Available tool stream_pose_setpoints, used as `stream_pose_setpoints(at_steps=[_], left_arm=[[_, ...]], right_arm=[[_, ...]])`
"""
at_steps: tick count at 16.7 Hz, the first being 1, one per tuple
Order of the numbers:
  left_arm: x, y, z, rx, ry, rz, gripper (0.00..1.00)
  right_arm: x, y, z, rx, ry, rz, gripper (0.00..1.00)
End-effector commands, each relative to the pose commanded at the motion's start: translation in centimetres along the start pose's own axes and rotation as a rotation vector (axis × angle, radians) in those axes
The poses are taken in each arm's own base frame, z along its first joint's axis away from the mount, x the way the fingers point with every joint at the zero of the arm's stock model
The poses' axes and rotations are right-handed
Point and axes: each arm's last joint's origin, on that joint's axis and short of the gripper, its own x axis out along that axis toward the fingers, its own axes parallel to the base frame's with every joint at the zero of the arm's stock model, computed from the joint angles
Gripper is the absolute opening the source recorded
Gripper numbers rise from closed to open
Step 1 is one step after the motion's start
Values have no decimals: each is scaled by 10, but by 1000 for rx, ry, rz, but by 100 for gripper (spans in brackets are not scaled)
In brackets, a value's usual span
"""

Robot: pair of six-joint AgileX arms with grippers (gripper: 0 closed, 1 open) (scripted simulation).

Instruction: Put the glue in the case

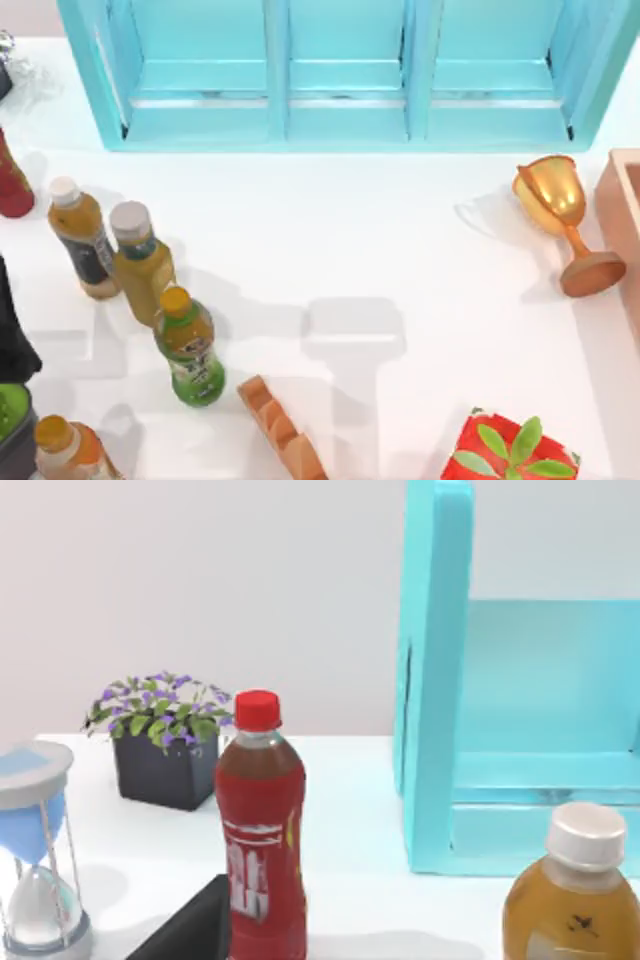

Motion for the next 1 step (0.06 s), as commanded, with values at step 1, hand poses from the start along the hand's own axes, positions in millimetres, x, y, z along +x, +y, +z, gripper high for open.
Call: stream_pose_setpoints(at_steps=[1], left_arm=[[0,0,0,0,0,0,100]], right_arm=[[0,0,0,0,0,0,100]])
